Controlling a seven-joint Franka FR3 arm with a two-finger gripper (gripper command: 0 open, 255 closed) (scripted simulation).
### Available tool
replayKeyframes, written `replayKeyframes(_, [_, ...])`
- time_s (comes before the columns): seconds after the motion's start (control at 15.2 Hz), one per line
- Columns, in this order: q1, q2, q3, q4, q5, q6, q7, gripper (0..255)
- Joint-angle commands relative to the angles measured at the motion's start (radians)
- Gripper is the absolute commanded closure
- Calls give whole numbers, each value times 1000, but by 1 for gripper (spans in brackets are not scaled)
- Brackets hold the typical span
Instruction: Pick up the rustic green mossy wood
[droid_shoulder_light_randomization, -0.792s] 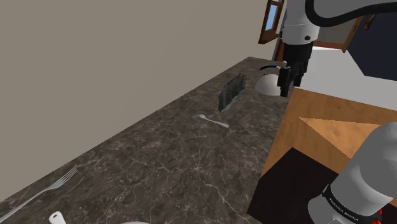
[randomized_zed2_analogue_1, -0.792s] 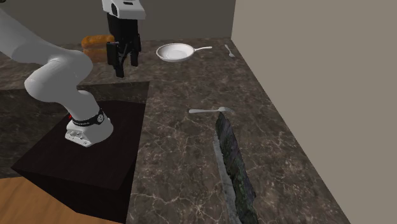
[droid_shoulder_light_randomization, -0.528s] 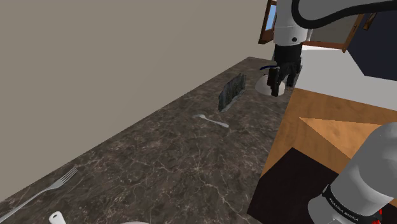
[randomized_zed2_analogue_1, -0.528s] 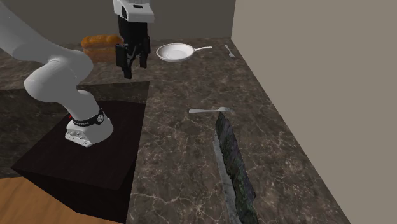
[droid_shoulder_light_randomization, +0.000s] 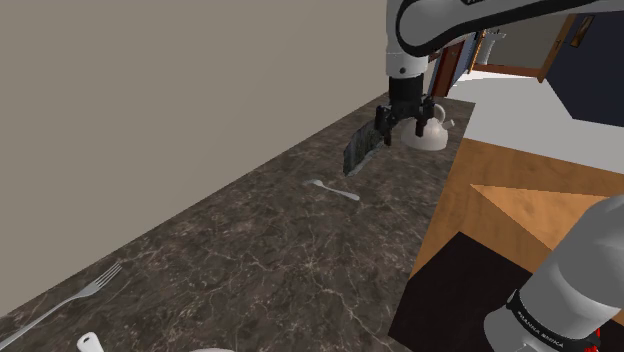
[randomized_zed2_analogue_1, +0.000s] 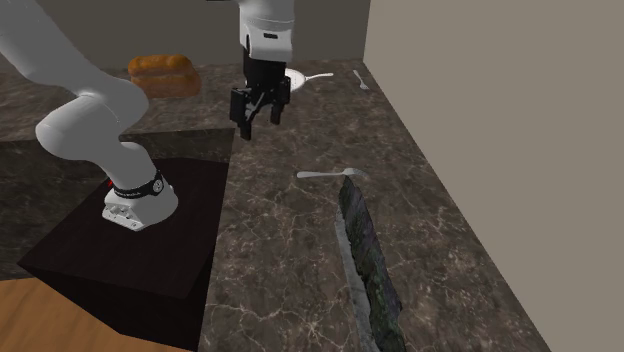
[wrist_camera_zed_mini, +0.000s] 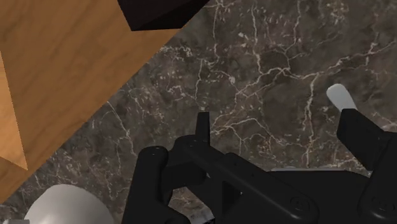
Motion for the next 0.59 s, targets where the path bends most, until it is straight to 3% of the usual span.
replayKeyframes(0.0, [-14, 93, 14, 70, 1, 19, 88, 0])
replayKeyframes(0.53, [-61, 404, 0, 353, -20, 44, 358, 0])
